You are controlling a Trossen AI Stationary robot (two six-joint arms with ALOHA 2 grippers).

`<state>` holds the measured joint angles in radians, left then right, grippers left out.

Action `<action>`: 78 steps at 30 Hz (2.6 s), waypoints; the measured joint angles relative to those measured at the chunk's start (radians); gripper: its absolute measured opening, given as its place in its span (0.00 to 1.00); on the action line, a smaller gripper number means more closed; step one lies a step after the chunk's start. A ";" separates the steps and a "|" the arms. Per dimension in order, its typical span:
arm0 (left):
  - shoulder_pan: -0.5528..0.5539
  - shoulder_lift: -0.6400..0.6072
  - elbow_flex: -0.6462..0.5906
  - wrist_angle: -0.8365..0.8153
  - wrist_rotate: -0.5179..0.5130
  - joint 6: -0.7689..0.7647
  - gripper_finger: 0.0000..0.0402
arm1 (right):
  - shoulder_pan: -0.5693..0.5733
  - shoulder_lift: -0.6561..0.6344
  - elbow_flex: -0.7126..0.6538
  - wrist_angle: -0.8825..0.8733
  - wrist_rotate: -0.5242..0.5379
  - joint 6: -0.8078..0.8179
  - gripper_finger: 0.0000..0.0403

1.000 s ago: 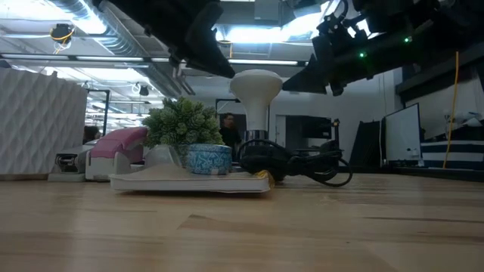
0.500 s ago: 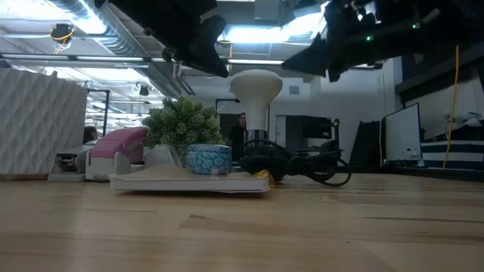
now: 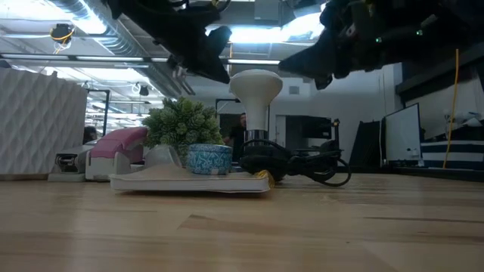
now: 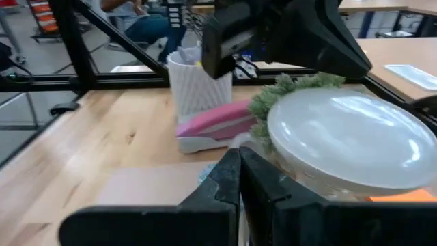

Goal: Screw lightbulb
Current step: Remove the lightbulb from the silver lamp socket

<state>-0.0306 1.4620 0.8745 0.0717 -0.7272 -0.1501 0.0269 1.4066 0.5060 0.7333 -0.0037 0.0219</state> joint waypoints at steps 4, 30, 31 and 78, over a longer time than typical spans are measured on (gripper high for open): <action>0.019 0.000 0.000 -0.001 0.070 0.000 0.00 | 0.000 0.028 0.000 0.012 0.041 -0.001 0.03; -0.023 -0.001 0.000 -0.013 0.125 0.001 0.00 | 0.000 0.036 0.000 0.006 0.257 -0.002 0.03; -0.028 -0.002 0.000 -0.014 0.124 0.001 0.00 | 0.000 0.036 0.000 0.003 0.272 -0.002 0.03; -0.095 0.000 0.000 0.045 0.081 0.027 0.00 | 0.000 0.036 0.000 -0.108 0.236 0.058 0.03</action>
<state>-0.1254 1.4624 0.8749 0.1165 -0.6460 -0.1230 0.0269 1.4425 0.5056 0.6258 0.2328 0.0803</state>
